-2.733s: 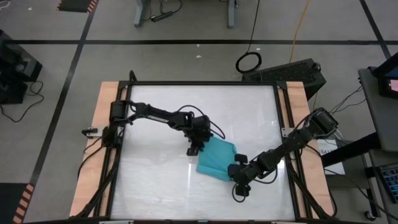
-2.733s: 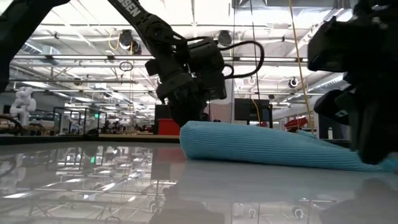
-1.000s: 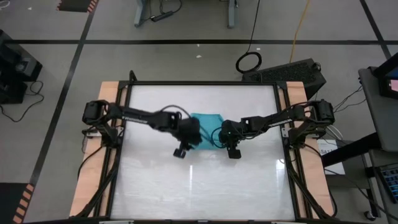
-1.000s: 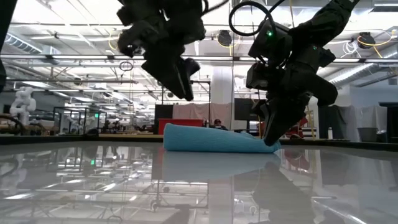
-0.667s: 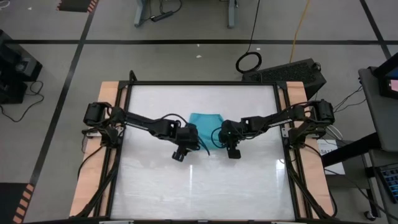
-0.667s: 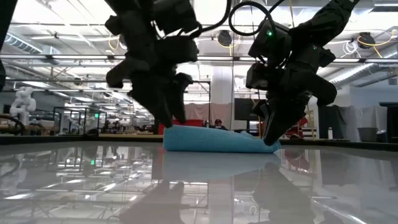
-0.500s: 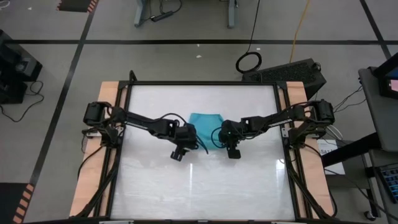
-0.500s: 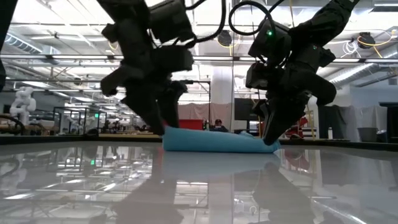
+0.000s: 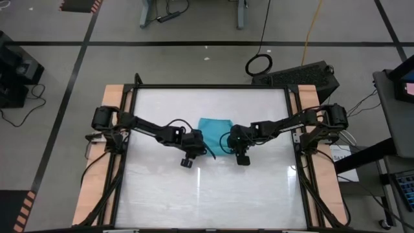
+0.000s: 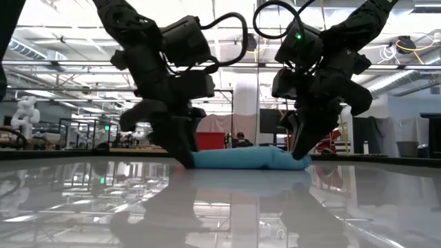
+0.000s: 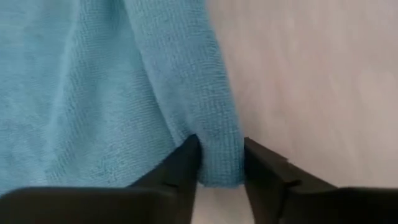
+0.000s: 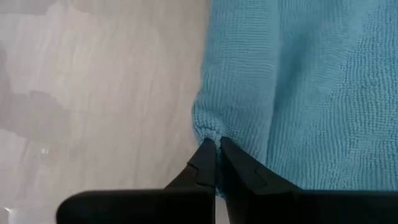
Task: Roll towel
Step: Roll the blue microfiber towel
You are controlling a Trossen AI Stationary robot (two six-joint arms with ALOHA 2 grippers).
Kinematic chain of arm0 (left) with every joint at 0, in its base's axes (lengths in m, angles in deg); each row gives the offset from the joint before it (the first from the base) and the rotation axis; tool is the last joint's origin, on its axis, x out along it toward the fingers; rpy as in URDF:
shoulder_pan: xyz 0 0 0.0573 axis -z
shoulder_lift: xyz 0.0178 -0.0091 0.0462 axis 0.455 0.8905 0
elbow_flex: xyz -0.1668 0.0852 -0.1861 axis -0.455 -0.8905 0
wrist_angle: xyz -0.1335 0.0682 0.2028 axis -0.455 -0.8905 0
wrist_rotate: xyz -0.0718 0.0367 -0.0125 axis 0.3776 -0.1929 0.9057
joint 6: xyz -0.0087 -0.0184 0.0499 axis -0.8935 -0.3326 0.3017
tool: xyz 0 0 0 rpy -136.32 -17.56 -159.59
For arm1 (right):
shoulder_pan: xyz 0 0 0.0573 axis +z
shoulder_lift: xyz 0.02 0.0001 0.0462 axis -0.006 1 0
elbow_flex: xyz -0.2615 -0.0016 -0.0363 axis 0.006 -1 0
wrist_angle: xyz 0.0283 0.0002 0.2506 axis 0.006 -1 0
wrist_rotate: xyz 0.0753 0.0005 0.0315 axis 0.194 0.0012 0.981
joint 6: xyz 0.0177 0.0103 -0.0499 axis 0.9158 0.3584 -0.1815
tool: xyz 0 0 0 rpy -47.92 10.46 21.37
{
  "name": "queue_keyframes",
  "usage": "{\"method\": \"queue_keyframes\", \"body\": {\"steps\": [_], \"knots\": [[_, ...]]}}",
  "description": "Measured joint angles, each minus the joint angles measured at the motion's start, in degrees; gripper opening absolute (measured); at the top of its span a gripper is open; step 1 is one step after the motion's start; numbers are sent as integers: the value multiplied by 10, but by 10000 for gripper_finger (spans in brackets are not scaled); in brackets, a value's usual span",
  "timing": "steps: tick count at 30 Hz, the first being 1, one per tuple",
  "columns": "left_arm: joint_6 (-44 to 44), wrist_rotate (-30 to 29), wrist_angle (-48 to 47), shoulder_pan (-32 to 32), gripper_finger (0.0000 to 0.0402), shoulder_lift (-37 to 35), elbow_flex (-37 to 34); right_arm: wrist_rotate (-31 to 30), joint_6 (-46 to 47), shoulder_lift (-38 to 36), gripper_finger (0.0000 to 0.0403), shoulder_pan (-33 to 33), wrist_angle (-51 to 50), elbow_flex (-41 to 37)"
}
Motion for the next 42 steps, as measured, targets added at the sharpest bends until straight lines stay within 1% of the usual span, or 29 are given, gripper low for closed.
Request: {"method": "queue_keyframes", "body": {"steps": [3,5,6,9,12,15,19,22,26,32,35,37,39,42], "knots": [[-5,11,13,-9,60,1,1,6,7,0,2,0,0,0],[-24,41,13,-18,23,2,2,24,18,0,2,0,-2,0],[-34,60,13,-23,15,2,2,35,19,0,2,0,-2,0],[-63,109,13,-32,14,2,2,60,14,-8,13,1,-7,0],[-82,172,9,-40,12,3,2,61,-9,-35,49,7,-19,0],[-101,226,6,-46,10,3,1,56,-31,-75,104,8,-41,0],[-122,280,3,-52,9,3,1,17,-56,-127,178,12,-80,0],[-140,317,8,-56,9,3,1,1,-82,-155,206,36,-81,-1],[-162,329,17,-62,8,3,1,-55,-111,-156,208,95,-73,-2],[-182,356,20,-71,8,3,1,-151,-114,-96,188,165,-38,-2],[-195,364,17,-75,8,3,1,-169,-112,-59,174,177,-17,-2],[-203,372,14,-75,8,3,1,-200,-99,-38,163,180,-3,-2],[-211,377,14,-75,8,3,1,-241,-93,-25,151,182,-5,-3],[-231,390,13,-74,8,3,-3,-258,-113,-19,134,182,22,-6]]}}
